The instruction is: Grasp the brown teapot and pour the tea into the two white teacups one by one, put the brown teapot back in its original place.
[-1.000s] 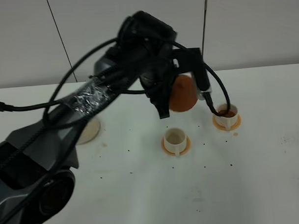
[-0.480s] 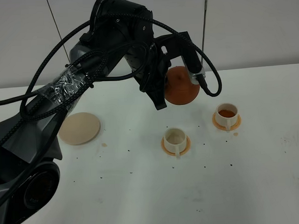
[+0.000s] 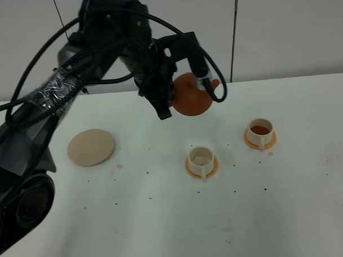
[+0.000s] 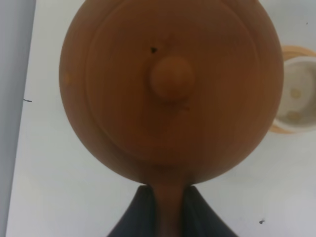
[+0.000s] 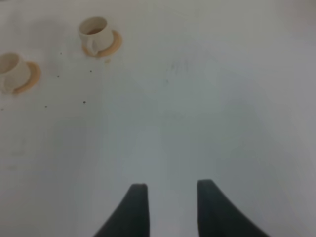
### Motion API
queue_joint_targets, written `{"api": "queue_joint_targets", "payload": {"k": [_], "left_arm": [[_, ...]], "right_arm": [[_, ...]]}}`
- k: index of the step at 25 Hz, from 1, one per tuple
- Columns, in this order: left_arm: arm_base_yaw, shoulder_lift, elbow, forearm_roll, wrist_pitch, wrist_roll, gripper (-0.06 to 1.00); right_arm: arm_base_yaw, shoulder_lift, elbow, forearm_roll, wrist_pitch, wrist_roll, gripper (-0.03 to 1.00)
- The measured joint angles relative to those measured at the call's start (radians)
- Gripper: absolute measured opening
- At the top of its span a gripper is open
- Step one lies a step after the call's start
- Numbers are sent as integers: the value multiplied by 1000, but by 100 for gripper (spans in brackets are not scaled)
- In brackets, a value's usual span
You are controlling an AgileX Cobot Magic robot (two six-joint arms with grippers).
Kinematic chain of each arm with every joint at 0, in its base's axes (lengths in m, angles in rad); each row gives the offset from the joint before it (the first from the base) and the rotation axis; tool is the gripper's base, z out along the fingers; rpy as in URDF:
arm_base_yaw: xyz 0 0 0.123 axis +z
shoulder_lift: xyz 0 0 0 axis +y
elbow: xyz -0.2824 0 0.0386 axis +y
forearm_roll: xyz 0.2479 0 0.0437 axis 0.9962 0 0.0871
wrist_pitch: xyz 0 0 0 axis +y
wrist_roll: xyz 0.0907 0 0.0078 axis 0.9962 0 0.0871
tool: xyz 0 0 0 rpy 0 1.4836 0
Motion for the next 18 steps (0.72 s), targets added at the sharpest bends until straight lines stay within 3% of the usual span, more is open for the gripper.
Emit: {"api": "queue_joint_targets", "payload": {"k": [18], "left_arm": [[132, -1, 9, -87, 0, 346, 17]], "right_arm": [[0, 0, 0, 0, 0, 0, 24]]}}
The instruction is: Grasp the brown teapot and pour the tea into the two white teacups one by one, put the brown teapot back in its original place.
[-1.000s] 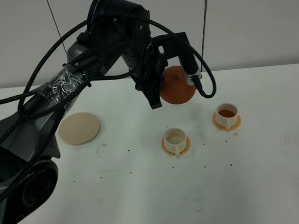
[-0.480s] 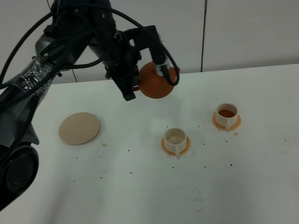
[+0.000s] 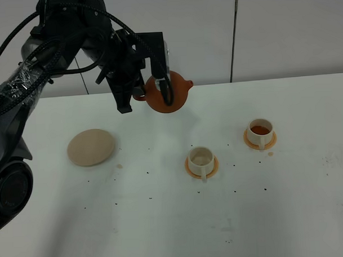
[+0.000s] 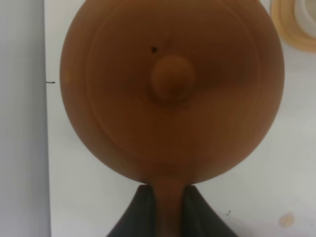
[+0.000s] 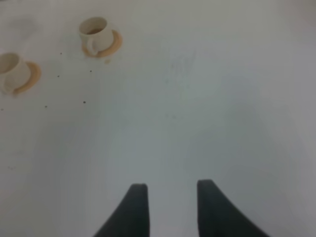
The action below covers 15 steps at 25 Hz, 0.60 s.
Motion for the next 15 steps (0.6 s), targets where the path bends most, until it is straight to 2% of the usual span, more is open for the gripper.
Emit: {"api": "queue_joint_targets", "payload": {"k": [8, 15], "left_arm": [[7, -8, 172, 22, -1, 65, 17], [7, -8, 200, 92, 0, 88, 17]], "right_arm": [[0, 0, 0, 0, 0, 0, 24], [0, 0, 0, 0, 0, 0, 24]]}}
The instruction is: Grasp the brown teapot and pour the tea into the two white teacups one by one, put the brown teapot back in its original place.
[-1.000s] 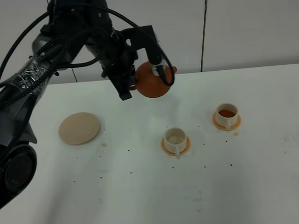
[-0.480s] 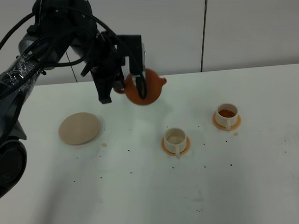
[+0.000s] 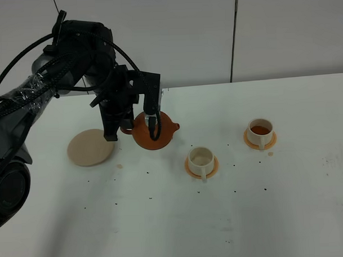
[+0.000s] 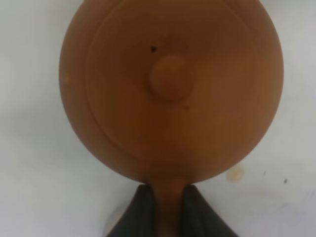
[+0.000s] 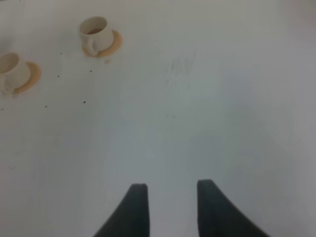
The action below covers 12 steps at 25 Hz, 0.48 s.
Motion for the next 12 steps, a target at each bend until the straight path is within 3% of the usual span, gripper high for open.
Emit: {"api": "queue_joint_targets", "payload": {"k": [12], "left_arm": [[-41, -1, 0, 82, 0, 71, 17]], "right_arm": [[0, 0, 0, 0, 0, 0, 24]]}}
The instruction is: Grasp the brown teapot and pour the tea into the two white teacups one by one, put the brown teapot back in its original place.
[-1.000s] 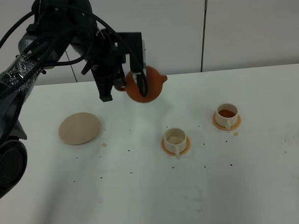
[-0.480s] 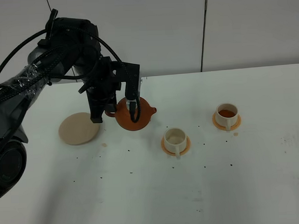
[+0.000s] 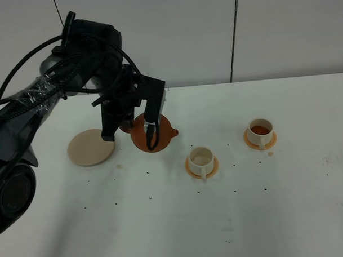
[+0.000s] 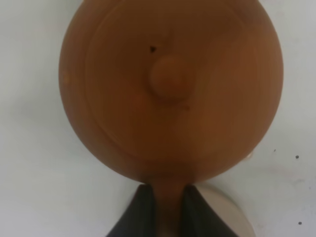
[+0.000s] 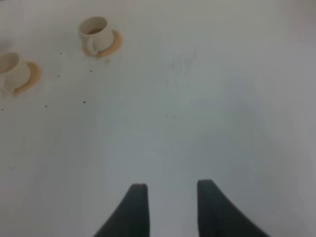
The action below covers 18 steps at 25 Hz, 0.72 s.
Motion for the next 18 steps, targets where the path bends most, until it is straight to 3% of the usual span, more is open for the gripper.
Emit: {"api": "queue_joint_targets", "payload": {"k": [7, 18], "left_arm": [[-47, 0, 0, 39, 0, 1, 17], [-57, 0, 0, 44, 0, -13, 17]], "right_arm": [[0, 0, 0, 0, 0, 0, 24], [0, 0, 0, 0, 0, 0, 24]]}}
